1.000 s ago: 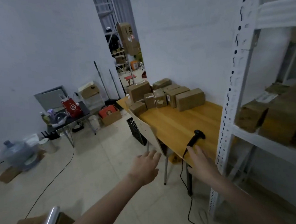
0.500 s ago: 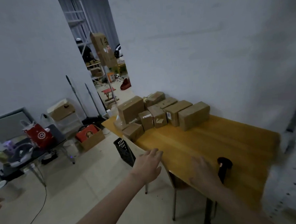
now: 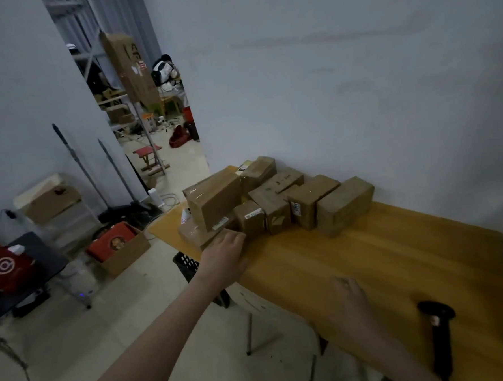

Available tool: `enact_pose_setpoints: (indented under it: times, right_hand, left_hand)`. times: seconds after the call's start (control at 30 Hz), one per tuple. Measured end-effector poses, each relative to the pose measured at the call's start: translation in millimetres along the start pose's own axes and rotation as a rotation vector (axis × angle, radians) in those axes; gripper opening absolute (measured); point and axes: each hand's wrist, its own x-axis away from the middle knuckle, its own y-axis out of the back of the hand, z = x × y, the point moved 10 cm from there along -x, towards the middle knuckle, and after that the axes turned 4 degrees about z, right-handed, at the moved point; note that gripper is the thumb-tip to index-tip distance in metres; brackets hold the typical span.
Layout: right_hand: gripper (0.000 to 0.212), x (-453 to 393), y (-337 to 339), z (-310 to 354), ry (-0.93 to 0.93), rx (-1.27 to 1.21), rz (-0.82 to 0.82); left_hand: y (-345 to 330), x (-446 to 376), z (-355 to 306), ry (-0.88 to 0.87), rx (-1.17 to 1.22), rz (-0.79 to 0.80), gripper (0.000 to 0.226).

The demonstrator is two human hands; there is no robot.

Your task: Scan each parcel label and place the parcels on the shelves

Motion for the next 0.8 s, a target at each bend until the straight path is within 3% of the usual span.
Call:
enact_pose_setpoints:
  times: [0.1,0.37,0.8]
  right_hand:
    - [0.066,-44.1,-3.5,13.8,-0.002,0.020,0.016]
    - [0.080,-169.8,1.7,70.2,0.051,0.062,0.058]
    - [0.073,-276.5,10.4,125.0,0.046,0.204,0.002]
  left_hand:
    - [-10.4,-37.5,28.0,0.045,-0.001,0.017,0.045]
    - [-32.6,-140.3,119.0,0.224,-0.033,0.028,0.061]
    - [-60.1,-225.0,210.0,0.303,-0.084,0.018,0.076]
